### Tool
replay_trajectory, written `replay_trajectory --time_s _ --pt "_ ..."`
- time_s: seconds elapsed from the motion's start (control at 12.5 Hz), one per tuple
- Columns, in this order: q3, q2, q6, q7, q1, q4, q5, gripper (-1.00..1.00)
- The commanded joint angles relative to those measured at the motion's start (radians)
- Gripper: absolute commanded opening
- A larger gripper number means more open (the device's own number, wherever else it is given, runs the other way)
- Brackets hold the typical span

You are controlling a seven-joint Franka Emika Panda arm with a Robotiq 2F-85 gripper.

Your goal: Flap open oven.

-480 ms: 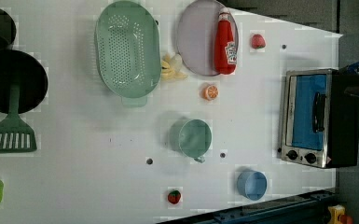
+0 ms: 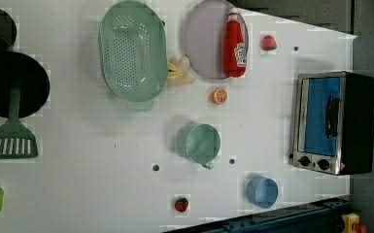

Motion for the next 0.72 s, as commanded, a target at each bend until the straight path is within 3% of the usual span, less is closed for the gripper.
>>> replay_trajectory --time_s 0.08,0.48,0.56,0.72 --pt "0.005 0.038 0.008 0.059 -0.001 0.011 0.000 0.65" --pt "-0.005 0.043 0.009 0.059 -0.005 0.006 -0.002 -0.55" --pt "-0.012 0.049 0.014 0.057 -0.005 0.000 -0.004 -0.65" --pt "-0.036 0.074 0.058 -0.032 -0.006 -0.028 -0.025 -0.65"
